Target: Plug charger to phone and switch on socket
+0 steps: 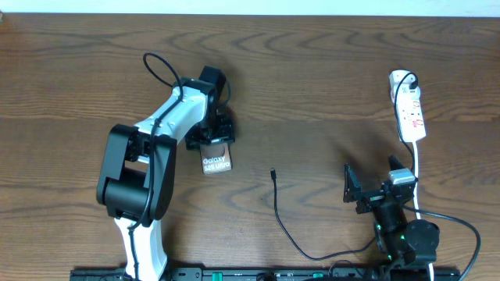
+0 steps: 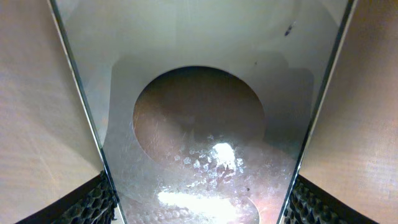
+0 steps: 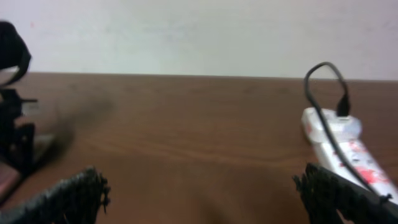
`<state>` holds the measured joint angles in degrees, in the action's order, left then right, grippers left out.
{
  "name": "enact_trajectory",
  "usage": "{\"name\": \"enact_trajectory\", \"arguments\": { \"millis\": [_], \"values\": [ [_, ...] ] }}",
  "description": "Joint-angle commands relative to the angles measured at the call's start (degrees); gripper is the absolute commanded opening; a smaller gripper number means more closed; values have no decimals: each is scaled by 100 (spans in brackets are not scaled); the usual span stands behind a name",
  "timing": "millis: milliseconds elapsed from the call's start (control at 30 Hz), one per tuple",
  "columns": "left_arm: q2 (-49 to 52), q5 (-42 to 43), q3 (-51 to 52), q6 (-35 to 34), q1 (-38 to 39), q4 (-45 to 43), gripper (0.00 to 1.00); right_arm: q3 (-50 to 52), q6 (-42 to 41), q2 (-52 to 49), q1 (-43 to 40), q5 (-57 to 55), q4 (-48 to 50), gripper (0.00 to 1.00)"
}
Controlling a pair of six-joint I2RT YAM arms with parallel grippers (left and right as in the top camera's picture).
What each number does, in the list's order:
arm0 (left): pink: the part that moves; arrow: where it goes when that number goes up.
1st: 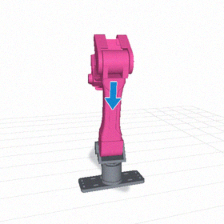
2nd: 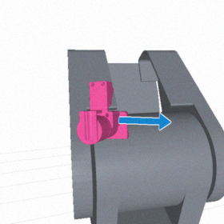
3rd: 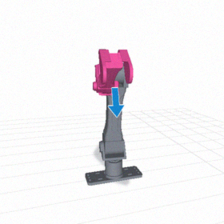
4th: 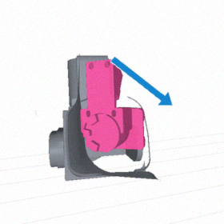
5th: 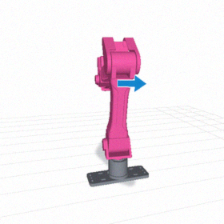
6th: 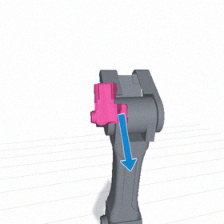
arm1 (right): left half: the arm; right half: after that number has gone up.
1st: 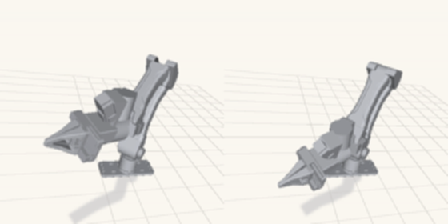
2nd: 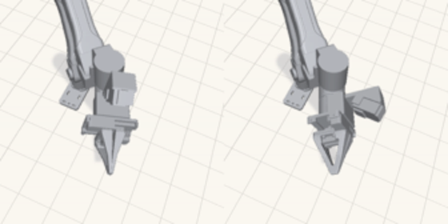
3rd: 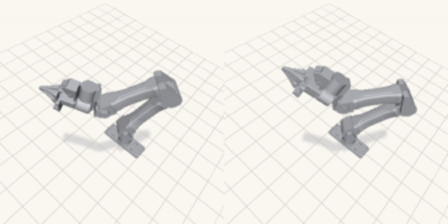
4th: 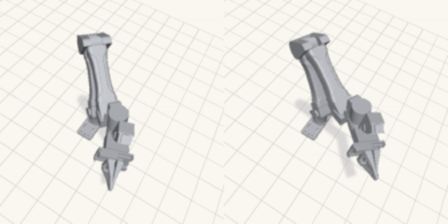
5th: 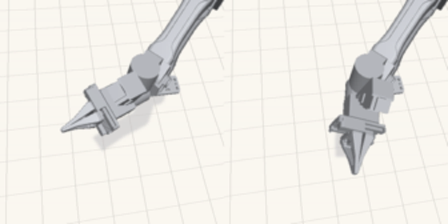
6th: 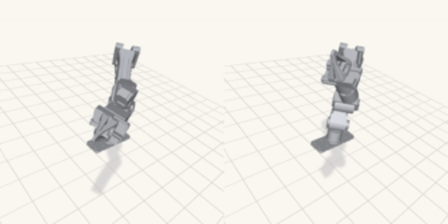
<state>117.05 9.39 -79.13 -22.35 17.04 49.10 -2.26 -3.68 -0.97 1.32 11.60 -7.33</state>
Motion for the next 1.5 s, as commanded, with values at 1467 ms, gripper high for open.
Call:
{"name": "enact_trajectory", "arguments": {
  "millis": [1467],
  "values": [
    [-1338,2214,129,710,144,223,69,-4638,-2448,-7952,2573,1886,-715,83]
  ]
}}
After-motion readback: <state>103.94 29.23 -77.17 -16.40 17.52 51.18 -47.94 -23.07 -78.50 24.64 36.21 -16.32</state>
